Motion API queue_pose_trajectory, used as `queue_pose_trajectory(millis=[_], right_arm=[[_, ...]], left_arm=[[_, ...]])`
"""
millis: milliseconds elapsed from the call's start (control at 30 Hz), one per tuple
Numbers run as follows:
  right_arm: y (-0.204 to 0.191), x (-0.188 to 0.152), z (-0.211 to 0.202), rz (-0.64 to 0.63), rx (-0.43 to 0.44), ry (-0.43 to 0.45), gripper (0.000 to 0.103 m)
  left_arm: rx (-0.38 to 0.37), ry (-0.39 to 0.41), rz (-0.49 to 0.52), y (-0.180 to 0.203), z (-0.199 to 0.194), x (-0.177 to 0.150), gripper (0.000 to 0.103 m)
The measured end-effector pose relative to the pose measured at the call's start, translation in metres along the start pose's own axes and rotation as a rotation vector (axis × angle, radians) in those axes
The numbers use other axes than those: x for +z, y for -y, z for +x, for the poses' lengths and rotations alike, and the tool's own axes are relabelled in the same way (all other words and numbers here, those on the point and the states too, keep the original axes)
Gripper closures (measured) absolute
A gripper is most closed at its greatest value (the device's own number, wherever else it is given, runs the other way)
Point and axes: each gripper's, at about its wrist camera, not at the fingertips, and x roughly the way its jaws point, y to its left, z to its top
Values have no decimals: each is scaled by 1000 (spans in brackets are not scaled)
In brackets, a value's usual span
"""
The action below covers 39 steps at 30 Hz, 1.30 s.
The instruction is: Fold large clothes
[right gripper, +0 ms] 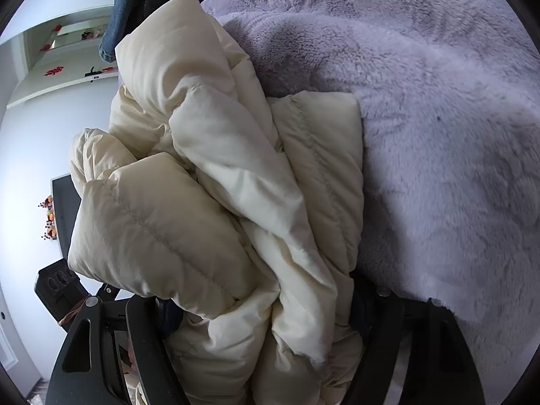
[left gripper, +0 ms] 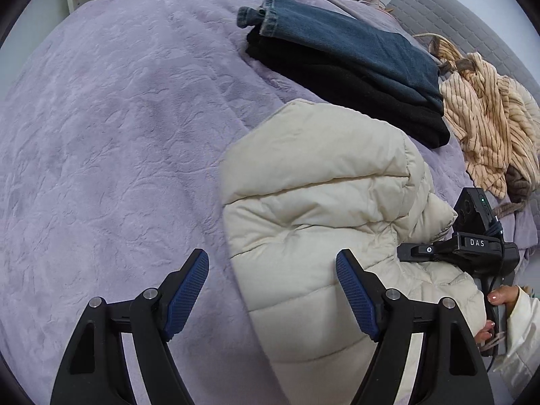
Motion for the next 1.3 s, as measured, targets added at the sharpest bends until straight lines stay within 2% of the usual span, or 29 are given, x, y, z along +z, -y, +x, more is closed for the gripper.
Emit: queue_pose_trajectory(millis=[33,100,200,367,500,567,800,867,900,933,1000,1067,1300], right_arm=[[0,0,0,-1,0,0,24],[-1,-2,1,-5,-1,-1,24],[-2,-3,2,-12,3,-3,24],[-4,-4,4,-35,9,-21,22],[-3,-1,7,-55,19,-37,22],[-1,0,8,-65,36,-44,22],[0,3,20,-88,67,-55,22],[-2,4,23,-85,74,-56,22],[0,7,22,-83,73,-54,25],[-1,7,22,-80,88,-53,31],[-5,6,18,-71,116,-41,50],[-14,-1,16,-78,129,-37,57],[-56,-36,19,-121,158,-40,59]], left_arm=[[4,1,-13,-8,-4,-3,0],[5,22,-35,-22,-13,-8,0],[-30,-23,-97,-42,-9,-16,0],[-166,-152,-234,-60,34,-32,0],[-302,-169,-297,-59,59,-36,0],[-364,-181,-306,-59,67,-35,0],[-450,-213,-269,-28,91,-29,0],[-433,-225,-265,-16,99,-28,0],[-422,-219,-263,-12,99,-28,0],[-409,-208,-261,-10,96,-26,5],[-398,-185,-253,-7,86,-24,16],[-397,-163,-241,-6,71,-23,24],[-374,-100,-230,-17,3,-33,25]])
